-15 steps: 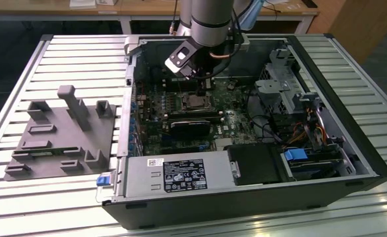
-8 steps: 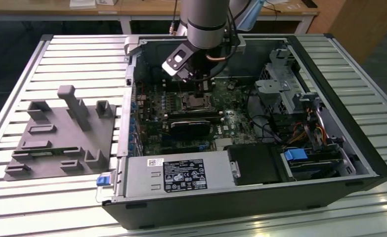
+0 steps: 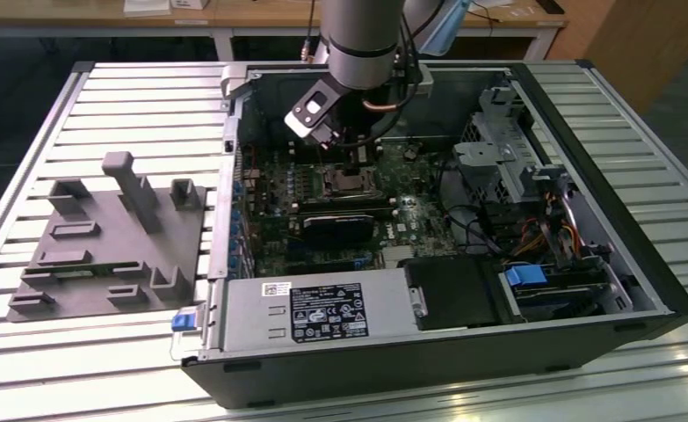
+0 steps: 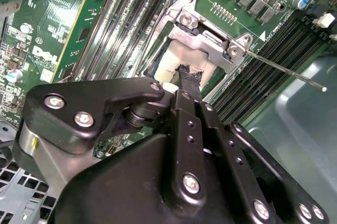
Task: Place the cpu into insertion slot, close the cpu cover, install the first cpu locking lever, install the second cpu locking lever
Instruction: 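Close the cpu cover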
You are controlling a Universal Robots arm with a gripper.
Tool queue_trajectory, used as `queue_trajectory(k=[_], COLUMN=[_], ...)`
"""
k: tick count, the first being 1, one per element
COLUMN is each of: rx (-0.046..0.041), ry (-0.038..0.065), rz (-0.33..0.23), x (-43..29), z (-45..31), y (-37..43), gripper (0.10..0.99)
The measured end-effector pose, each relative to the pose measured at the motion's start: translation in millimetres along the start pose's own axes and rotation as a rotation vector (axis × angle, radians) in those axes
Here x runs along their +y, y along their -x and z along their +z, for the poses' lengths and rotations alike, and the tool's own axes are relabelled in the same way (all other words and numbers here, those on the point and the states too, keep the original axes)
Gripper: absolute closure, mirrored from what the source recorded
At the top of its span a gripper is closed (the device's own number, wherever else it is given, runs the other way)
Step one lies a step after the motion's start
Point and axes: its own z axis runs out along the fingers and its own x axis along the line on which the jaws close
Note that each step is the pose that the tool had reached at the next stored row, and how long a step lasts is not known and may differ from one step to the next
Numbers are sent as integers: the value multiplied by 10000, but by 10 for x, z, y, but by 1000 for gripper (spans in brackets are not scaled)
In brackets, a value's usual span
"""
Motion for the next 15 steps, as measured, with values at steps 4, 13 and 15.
queue_trajectory(k=[4, 13, 15], rx=[1, 1, 1], ry=[0, 1, 1], rz=[0, 0, 0], x=[-3, -8, -9], z=[1, 3, 4], y=[0, 0, 0], gripper=[973, 620, 557])
